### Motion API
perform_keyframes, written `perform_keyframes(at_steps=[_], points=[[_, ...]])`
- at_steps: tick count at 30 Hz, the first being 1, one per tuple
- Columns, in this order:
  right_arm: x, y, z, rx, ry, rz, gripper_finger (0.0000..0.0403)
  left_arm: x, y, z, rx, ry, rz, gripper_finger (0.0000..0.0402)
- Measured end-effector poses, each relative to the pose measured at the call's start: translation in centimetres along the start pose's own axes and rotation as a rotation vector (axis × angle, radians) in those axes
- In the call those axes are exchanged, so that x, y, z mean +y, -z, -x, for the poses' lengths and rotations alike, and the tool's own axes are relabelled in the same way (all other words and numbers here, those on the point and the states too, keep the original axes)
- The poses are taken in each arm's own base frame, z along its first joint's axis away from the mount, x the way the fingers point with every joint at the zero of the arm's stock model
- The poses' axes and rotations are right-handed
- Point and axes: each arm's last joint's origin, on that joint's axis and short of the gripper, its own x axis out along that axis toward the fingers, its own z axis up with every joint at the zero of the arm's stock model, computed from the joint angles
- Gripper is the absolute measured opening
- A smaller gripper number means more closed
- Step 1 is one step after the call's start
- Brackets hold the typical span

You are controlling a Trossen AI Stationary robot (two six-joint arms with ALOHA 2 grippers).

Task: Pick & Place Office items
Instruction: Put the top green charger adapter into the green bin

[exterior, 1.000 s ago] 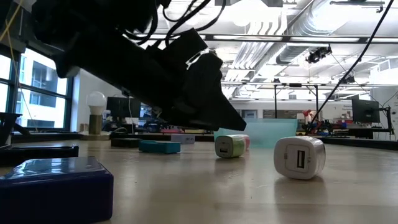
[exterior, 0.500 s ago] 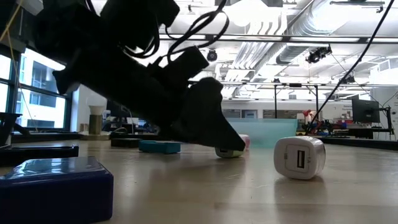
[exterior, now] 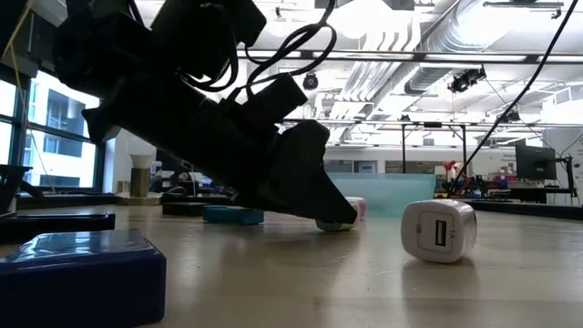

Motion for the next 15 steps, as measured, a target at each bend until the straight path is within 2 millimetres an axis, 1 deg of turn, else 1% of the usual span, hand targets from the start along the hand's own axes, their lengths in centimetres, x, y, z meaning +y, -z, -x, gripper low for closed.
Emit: perform_keyframes(at_steps=[6, 12, 13, 15], points=[[0.00, 0.00, 0.00, 0.000, 0.000, 0.000, 0.0337, 0.01, 0.06, -0.02, 0.010, 0.011, -0.003, 0.0220], [0.00, 0.00, 0.00, 0.000, 0.000, 0.000, 0.0337, -0.08, 0.16, 0.00, 0.034, 0.045, -0.004, 0.0131], [0.01, 0.00, 0.00, 0.000, -0.002, -0.005, 0.0337, -0.09, 0.17, 0.01, 0.035, 0.045, -0.005, 0.0119], [0.05, 0.00, 0.00, 0.001, -0.016, -0.025, 0.0337, -0.17, 0.20, 0.07, 0.035, 0.048, -0.006, 0.0117]])
